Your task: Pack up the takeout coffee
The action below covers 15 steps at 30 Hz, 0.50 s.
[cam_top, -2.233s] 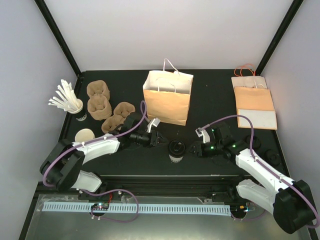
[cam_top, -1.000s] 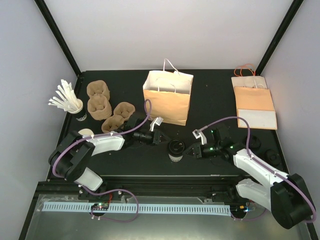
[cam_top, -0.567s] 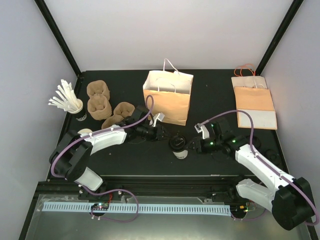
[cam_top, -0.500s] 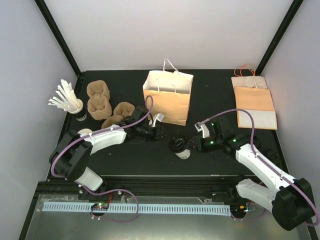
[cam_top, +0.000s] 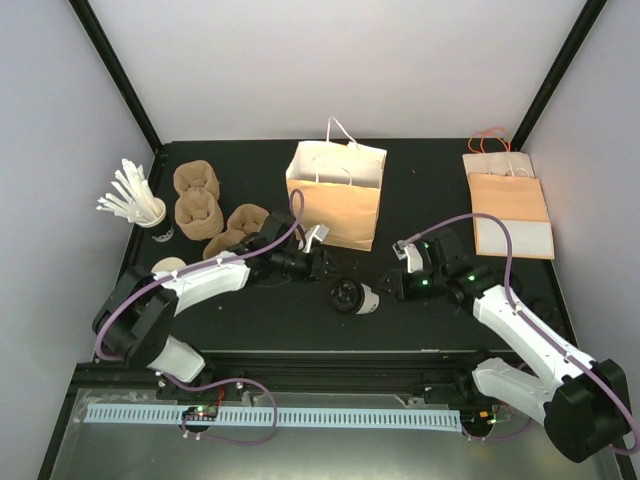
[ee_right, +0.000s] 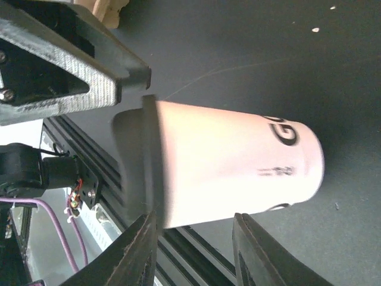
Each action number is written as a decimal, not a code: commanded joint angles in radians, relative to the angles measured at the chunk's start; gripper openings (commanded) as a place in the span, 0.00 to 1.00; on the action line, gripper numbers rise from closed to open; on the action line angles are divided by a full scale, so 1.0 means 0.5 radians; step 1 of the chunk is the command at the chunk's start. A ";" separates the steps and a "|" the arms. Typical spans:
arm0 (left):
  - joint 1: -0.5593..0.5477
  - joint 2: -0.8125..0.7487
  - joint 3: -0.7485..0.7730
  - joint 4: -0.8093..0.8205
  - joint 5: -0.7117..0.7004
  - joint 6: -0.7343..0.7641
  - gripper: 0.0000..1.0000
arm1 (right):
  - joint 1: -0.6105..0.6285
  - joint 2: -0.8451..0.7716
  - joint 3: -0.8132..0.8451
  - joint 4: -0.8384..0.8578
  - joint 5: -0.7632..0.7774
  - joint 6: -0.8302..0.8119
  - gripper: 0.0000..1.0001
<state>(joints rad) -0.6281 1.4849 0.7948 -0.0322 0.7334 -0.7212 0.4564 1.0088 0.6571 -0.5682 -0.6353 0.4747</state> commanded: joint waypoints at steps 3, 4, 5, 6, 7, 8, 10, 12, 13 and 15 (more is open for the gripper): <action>-0.085 0.103 0.001 0.220 0.087 -0.110 0.37 | -0.032 0.065 -0.074 0.077 0.062 -0.038 0.37; -0.092 0.123 0.007 0.228 0.086 -0.115 0.37 | -0.032 0.086 -0.082 0.097 0.047 -0.042 0.37; -0.102 0.141 0.013 0.241 0.086 -0.121 0.37 | -0.032 0.103 -0.088 0.113 0.034 -0.051 0.38; -0.108 0.155 0.013 0.246 0.084 -0.126 0.37 | -0.032 0.116 -0.096 0.125 0.035 -0.059 0.41; -0.109 0.162 0.008 0.258 0.081 -0.131 0.37 | -0.033 0.125 -0.105 0.129 0.029 -0.084 0.45; -0.108 0.157 0.003 0.263 0.074 -0.123 0.37 | -0.032 0.122 -0.120 0.145 0.003 -0.119 0.51; -0.086 0.101 -0.001 0.191 -0.005 -0.064 0.42 | -0.013 0.092 -0.154 0.161 -0.022 -0.190 0.63; -0.065 0.003 0.013 0.036 -0.122 0.044 0.53 | 0.013 0.075 -0.150 0.129 0.029 -0.195 0.74; -0.061 -0.063 0.027 -0.077 -0.197 0.113 0.60 | 0.029 0.078 -0.142 0.121 0.055 -0.166 0.80; -0.066 -0.203 0.052 -0.354 -0.351 0.233 0.72 | 0.105 0.082 -0.104 0.101 0.168 -0.074 0.82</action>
<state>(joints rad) -0.6685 1.5135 0.7925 -0.0090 0.6968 -0.7212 0.4614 1.0645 0.5869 -0.5232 -0.6231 0.4126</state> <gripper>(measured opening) 0.622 0.800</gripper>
